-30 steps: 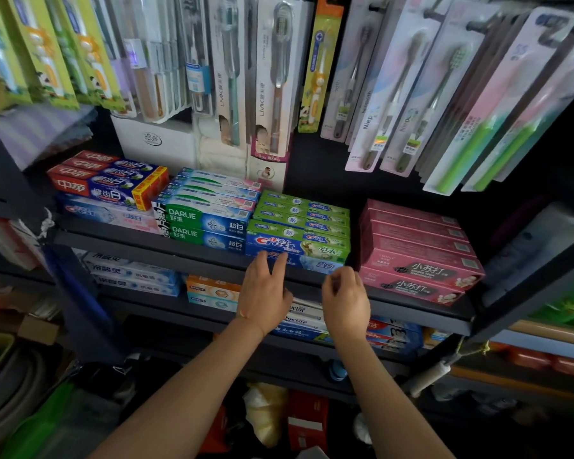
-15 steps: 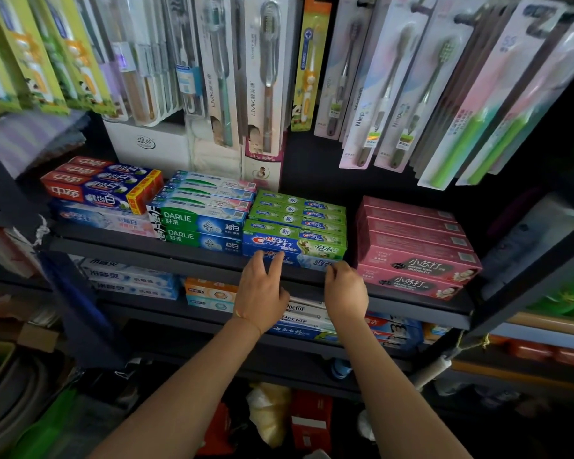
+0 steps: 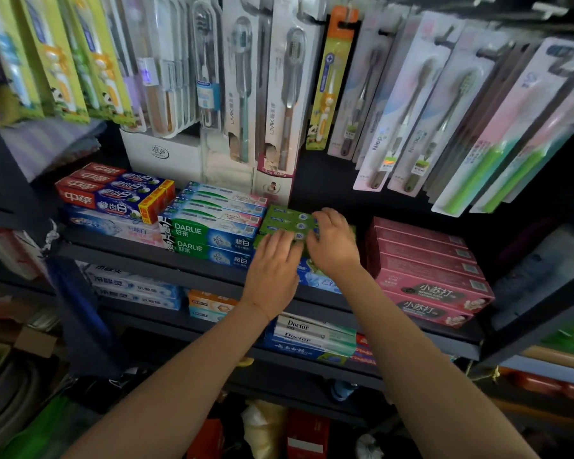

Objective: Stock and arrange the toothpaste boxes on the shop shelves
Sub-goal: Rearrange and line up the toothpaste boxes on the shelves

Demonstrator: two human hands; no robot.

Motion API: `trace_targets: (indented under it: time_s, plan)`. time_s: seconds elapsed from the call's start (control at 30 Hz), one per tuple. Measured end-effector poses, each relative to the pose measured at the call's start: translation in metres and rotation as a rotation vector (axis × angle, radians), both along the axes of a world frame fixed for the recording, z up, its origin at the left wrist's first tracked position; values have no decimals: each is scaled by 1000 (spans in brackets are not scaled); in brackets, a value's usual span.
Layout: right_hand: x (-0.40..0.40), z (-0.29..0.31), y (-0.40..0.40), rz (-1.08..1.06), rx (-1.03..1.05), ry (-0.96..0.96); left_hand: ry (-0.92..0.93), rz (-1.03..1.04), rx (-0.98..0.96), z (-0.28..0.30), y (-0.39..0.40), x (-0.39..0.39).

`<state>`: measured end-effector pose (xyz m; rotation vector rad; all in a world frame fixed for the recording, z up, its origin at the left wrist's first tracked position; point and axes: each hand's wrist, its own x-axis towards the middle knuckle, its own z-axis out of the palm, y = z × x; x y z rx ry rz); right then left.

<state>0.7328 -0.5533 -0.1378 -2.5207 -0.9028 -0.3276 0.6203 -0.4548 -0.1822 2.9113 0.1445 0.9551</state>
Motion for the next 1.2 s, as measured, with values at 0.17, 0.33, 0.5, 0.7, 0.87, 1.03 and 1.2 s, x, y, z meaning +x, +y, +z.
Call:
trace_targets:
  time_s: [0.17, 0.33, 0.5, 0.7, 0.87, 1.03, 1.2]
  plan:
    - [32, 4, 29, -21, -185, 148, 343, 11, 72, 3, 15, 22]
    - [43, 1, 42, -20, -239, 234, 374, 5, 62, 1, 17, 24]
    - [47, 0, 48, -6, -219, 297, 360, 0, 67, 2, 17, 25]
    - [48, 0, 48, 13, -232, 316, 337, -1, 58, 0, 18, 25]
    - [25, 1, 24, -23, -80, 296, 337, -17, 62, -4, 19, 28]
    - [-12, -17, -20, -300, 74, 157, 300, -46, 35, -7, 20, 28]
    - [-19, -18, -31, -382, 316, 467, 281, -43, 24, -6, 19, 28]
